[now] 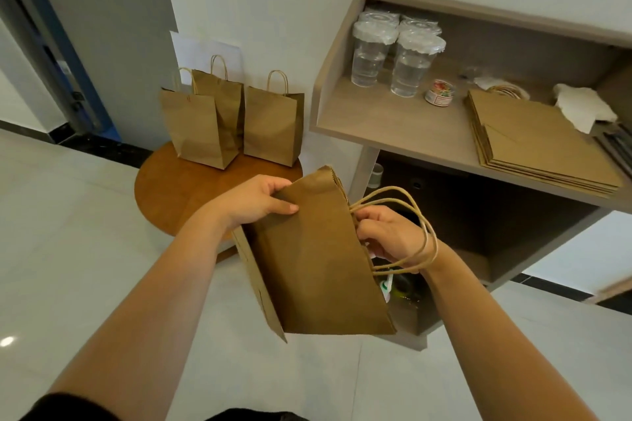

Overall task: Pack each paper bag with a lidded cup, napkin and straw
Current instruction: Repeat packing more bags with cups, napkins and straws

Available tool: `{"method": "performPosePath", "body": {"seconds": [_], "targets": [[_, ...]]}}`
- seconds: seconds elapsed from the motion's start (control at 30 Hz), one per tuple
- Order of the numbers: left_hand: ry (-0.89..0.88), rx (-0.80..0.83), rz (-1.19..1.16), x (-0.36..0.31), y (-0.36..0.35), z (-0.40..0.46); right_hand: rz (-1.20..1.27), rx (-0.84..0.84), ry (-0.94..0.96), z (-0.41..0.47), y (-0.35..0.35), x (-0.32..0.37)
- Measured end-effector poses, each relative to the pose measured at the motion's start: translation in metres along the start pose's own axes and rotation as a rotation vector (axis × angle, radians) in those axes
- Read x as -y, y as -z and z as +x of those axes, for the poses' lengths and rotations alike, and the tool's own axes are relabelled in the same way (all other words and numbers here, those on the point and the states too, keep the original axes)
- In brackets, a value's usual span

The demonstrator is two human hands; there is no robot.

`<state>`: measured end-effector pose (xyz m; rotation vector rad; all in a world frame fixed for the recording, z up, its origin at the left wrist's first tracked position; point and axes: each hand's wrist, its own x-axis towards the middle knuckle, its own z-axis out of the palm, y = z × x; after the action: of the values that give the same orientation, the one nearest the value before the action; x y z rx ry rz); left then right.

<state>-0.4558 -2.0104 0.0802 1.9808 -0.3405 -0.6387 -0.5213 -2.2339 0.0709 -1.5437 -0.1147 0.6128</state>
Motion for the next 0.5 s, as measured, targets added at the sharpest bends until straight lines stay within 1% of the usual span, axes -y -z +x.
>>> {"method": "performPosePath", "body": {"seconds": [0.1, 0.2, 0.27, 0.3, 0.33, 0.4, 0.43, 0.47, 0.5], "targets": [[0.014, -0.017, -0.01, 0.002, -0.005, 0.004, -0.027, 0.021, 0.042, 0.0, 0.004, -0.01], [0.03, -0.006, 0.002, 0.004, -0.008, 0.008, -0.216, 0.07, 0.047, -0.002, 0.009, -0.021], [0.039, -0.021, 0.041, 0.005, -0.013, 0.013, -0.359, 0.033, 0.051, -0.002, 0.007, -0.022], [0.036, -0.067, 0.064, 0.006, -0.018, 0.016, -0.397, -0.01, 0.071, -0.001, 0.005, -0.021], [0.032, -0.148, 0.093, 0.006, -0.024, 0.019, -0.412, -0.07, 0.092, 0.0, 0.003, -0.02], [0.045, -0.314, 0.108, 0.005, -0.041, 0.019, -0.372, -0.237, 0.123, 0.003, -0.002, -0.016], [0.059, -0.309, 0.054, 0.002, -0.05, 0.017, -0.353, -0.318, 0.148, 0.005, -0.005, -0.014], [0.064, -0.236, -0.026, -0.002, -0.059, 0.014, -0.351, -0.374, 0.181, 0.008, -0.007, -0.013], [0.056, -0.135, -0.109, -0.006, -0.069, 0.011, -0.363, -0.393, 0.212, 0.012, -0.009, -0.012]]}}
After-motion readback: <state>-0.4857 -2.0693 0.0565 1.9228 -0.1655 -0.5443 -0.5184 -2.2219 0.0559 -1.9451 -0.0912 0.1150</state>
